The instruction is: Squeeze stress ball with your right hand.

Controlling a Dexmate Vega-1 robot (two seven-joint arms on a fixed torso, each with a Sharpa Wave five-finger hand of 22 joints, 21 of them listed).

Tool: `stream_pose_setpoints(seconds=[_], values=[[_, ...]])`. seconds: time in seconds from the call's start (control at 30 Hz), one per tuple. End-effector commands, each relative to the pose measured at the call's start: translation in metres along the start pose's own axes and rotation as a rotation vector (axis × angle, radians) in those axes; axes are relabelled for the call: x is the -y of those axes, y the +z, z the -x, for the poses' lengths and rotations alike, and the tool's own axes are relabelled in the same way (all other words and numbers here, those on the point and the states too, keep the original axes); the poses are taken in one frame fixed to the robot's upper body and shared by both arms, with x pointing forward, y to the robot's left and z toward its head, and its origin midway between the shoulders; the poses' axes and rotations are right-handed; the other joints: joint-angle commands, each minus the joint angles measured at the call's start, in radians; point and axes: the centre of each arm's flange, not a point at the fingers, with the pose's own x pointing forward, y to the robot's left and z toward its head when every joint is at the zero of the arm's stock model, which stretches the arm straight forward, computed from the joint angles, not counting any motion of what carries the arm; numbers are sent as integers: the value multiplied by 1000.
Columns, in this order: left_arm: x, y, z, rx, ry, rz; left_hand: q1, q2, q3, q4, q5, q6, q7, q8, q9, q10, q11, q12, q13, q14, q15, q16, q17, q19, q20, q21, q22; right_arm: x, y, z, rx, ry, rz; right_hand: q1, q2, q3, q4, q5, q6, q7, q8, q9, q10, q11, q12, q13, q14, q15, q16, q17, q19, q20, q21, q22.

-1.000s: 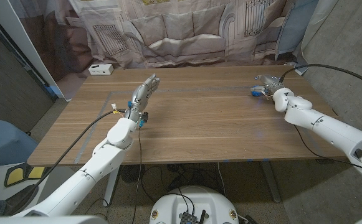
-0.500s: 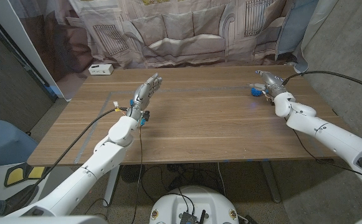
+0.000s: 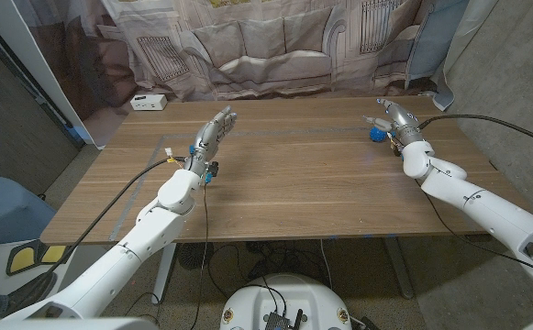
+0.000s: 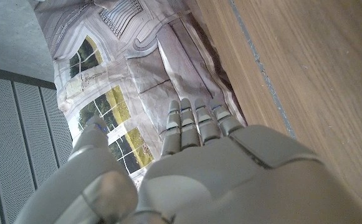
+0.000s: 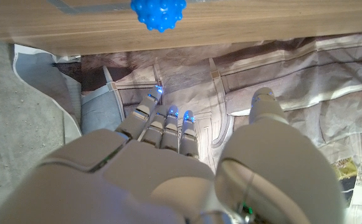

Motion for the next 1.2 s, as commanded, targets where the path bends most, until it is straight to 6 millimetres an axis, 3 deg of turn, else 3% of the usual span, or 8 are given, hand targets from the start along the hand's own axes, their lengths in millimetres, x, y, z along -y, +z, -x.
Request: stream_pose_setpoints(seconds=[0.03, 0.27, 0.93, 1.2], values=[[-9, 3, 0, 10, 15, -3, 10, 3, 7, 1, -1, 7, -1, 0, 3, 7, 5, -2, 2, 7, -1, -1, 2, 2, -4, -3, 5, 1, 5, 13, 11, -53, -130, -18, -1, -2, 6, 0, 46, 4, 23, 2, 27, 6, 10, 2, 21, 2, 10, 0, 10, 4, 2, 2], [-13, 7, -1, 12, 10, -15, 9, 3, 7, 1, -1, 6, 0, -1, 3, 8, 4, -2, 2, 7, -2, -1, 2, 1, -4, -3, 5, 3, 10, 25, 42, -95, -194, -30, 0, -1, 4, 0, 92, 9, 35, 3, 75, 7, 23, 4, 70, 2, 24, -7, 49, 5, 12, 3], [-19, 15, -23, -30, -23, -74, 8, 1, 6, 2, -1, 3, 1, -3, 3, 4, 6, -4, 2, 3, -1, -3, 2, -2, -4, -4, 5, 5, 19, 53, 82, -85, -581, -49, 0, -6, 9, -2, 89, 13, 28, 2, 72, 13, 17, 4, 69, 11, 20, -8, 58, 9, 10, 3], [-8, 14, -29, -14, -42, -68, 8, 0, 6, 2, -1, 0, 0, -4, 3, 5, 7, -4, 2, 2, 1, -3, 2, -2, -4, -5, 5, 4, 11, 66, 78, -95, -770, -84, -1, -18, 23, -7, 106, 9, 30, 1, 81, 22, 17, 3, 73, 19, 21, -8, 49, 22, 4, 4]])
